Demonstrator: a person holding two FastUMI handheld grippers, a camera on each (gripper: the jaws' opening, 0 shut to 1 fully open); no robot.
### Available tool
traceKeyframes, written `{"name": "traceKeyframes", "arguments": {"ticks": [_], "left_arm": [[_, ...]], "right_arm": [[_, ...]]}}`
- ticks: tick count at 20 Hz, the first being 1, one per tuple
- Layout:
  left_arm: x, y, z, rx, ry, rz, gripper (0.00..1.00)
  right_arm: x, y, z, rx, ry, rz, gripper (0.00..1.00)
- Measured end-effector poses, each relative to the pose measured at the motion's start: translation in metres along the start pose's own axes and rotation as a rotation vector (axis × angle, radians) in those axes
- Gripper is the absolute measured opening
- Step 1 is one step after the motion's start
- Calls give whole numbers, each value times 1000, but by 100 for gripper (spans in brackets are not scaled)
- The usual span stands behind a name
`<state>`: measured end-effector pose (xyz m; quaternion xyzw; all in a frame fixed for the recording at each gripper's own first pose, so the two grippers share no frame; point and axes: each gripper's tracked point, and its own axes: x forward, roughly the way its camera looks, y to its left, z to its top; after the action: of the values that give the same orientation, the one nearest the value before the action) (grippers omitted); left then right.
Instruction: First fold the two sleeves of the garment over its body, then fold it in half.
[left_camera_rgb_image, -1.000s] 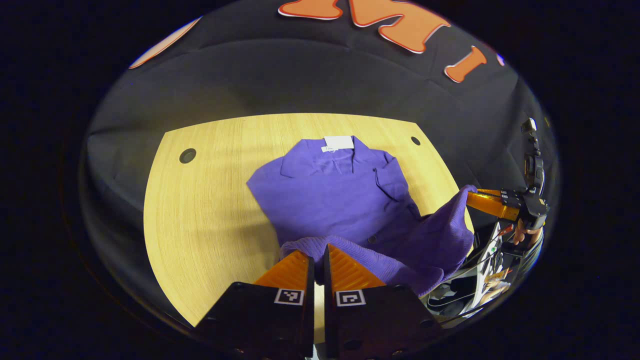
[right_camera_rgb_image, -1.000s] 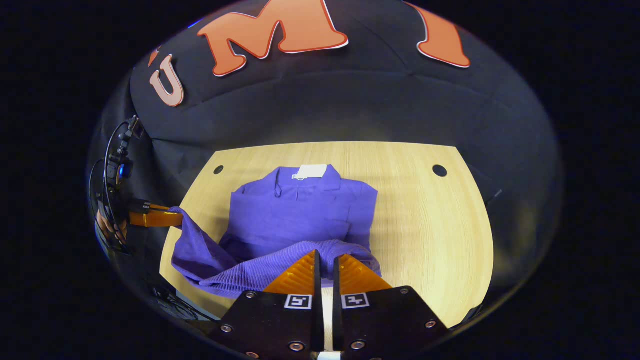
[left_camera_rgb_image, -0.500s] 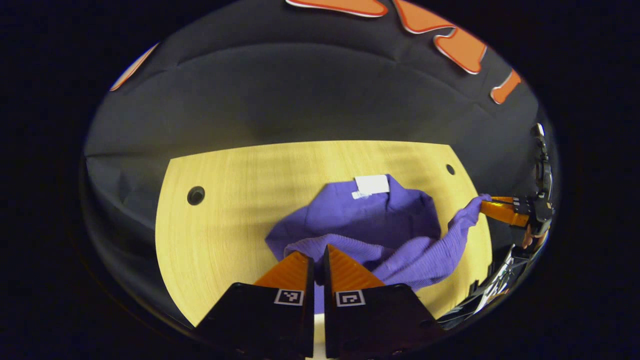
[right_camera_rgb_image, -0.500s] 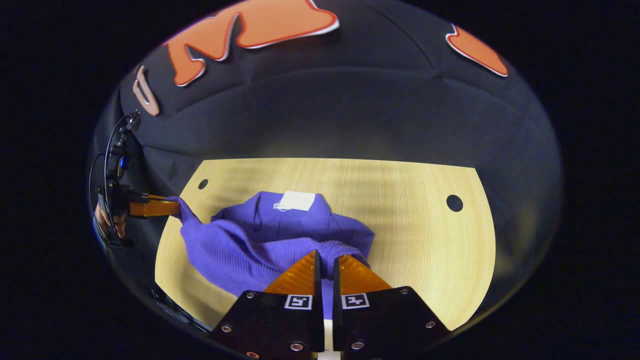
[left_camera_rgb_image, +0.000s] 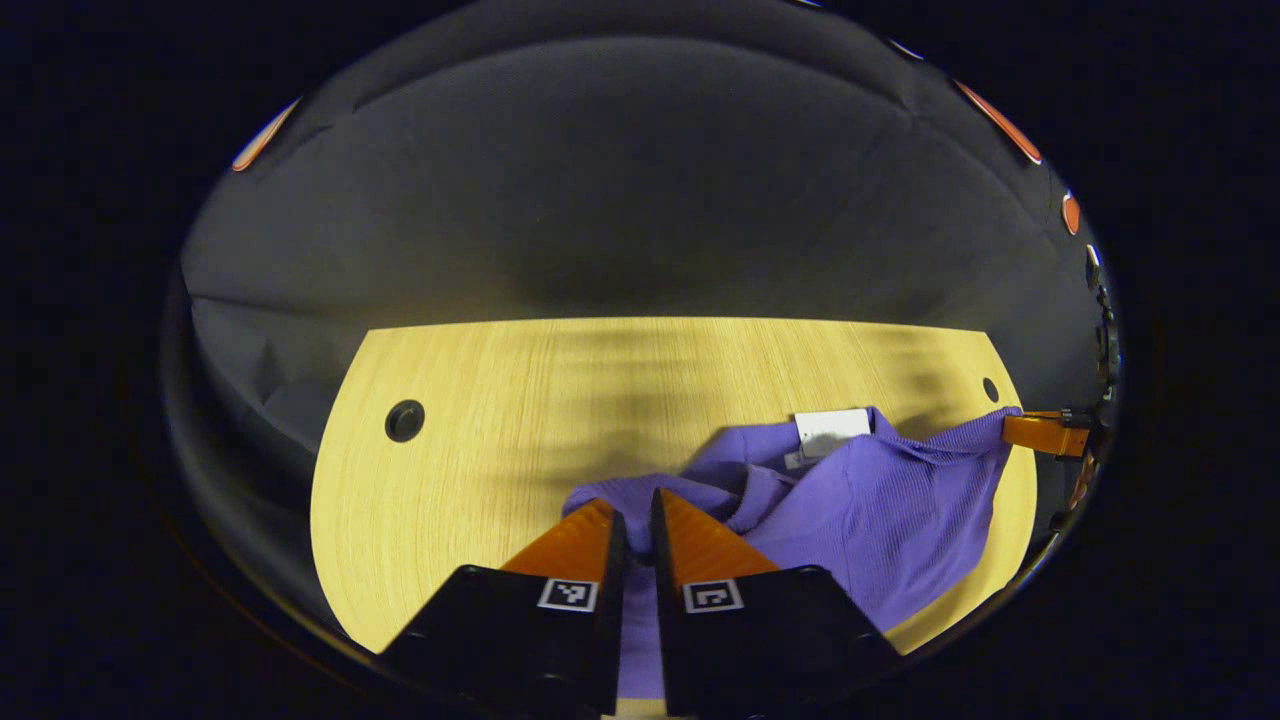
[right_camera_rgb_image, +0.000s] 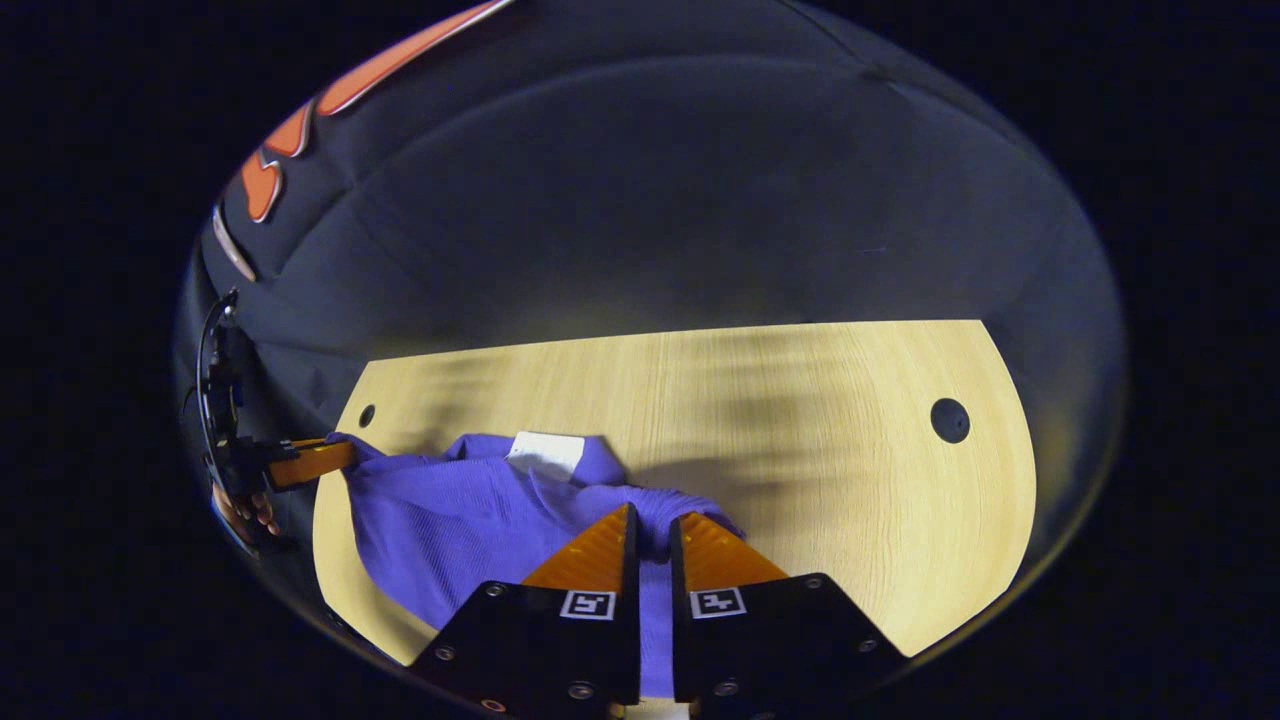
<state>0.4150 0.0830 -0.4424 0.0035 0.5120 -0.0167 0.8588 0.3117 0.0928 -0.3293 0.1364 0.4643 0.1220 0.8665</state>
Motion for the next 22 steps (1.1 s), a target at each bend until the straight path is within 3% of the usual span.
{"name": "traceKeyframes", "arguments": {"ticks": [3,6,7,8,10,11,12,14,16,19,20,22], "left_arm": [[4,2,7,-3,-52,42,26],[-5,16,16,-6,-91,95,63],[-8,23,24,8,-122,124,76],[-15,25,29,20,-145,136,89],[-31,17,33,-1,-171,121,92],[-42,15,36,-31,-191,104,92],[-57,14,40,-61,-212,84,92],[-82,13,40,-108,-248,59,93],[-107,12,39,-126,-289,47,93],[-147,10,34,-104,-352,45,93],[-162,6,30,-94,-371,42,99],[-181,-1,14,-88,-400,53,96]], "right_arm": [[10,-6,8,46,-21,-6,23],[9,-7,12,42,-44,-14,44],[6,-9,18,38,-66,-21,39],[2,-9,20,35,-79,-29,57],[-13,-9,26,15,-121,-48,71],[-19,-7,30,-9,-152,-61,66],[-30,-4,32,-40,-180,-71,84],[-58,8,39,-98,-252,-72,89],[-81,21,35,-135,-288,-83,94],[-111,39,29,-165,-340,-75,95],[-123,45,26,-176,-363,-76,95],[-144,60,21,-197,-412,-70,95]]}}
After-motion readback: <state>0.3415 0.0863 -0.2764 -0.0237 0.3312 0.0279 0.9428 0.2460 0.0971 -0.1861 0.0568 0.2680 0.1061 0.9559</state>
